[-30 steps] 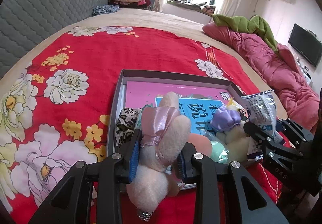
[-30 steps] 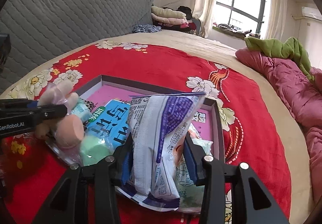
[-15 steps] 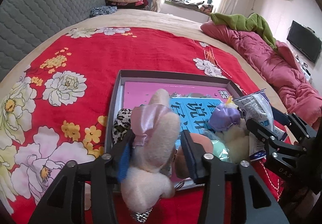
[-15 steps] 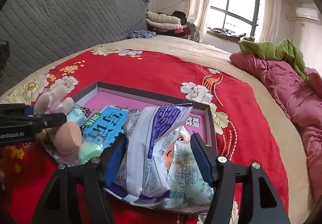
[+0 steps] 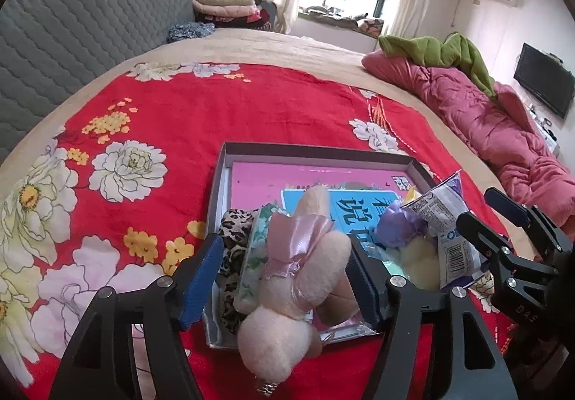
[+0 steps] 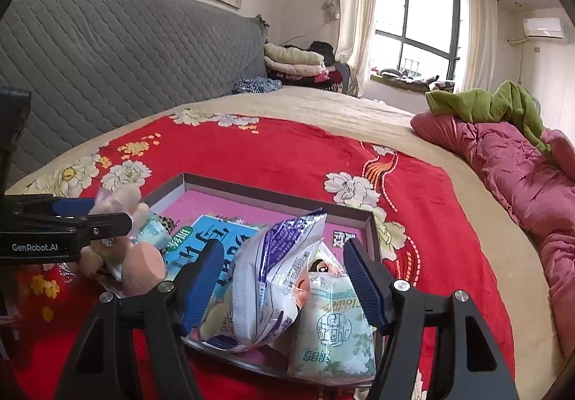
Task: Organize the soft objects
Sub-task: 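Lower the snack bag and bunny into the box and open both tools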
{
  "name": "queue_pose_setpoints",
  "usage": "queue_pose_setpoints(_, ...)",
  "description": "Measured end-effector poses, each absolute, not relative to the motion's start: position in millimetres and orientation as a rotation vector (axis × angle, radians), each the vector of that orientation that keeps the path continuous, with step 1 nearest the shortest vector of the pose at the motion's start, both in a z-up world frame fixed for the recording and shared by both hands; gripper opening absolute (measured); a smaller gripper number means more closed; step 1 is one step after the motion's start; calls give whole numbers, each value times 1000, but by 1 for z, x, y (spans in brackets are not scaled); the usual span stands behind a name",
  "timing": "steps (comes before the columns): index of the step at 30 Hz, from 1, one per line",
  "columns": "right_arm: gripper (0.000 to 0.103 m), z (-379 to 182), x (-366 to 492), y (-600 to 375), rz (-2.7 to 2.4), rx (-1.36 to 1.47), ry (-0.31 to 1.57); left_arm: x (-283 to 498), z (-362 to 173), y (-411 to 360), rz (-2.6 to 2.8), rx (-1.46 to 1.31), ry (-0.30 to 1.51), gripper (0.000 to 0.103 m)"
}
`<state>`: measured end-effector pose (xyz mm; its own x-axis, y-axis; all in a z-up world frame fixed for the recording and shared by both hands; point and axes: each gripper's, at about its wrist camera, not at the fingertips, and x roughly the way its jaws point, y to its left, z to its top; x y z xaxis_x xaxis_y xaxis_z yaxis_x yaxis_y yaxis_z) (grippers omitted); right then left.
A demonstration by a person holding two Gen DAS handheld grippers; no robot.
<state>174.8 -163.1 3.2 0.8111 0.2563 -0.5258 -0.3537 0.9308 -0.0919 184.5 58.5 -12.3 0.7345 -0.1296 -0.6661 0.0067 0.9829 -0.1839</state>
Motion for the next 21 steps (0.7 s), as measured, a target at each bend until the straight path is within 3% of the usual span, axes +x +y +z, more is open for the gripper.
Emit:
queue_pose_setpoints(17,69,19,152,-173,278,-164,481,154,20,54,-54,-120,670,76)
queue_pose_setpoints(21,79,22,141,-176,266,-129,492,138,23,51,-43,-122,672,77)
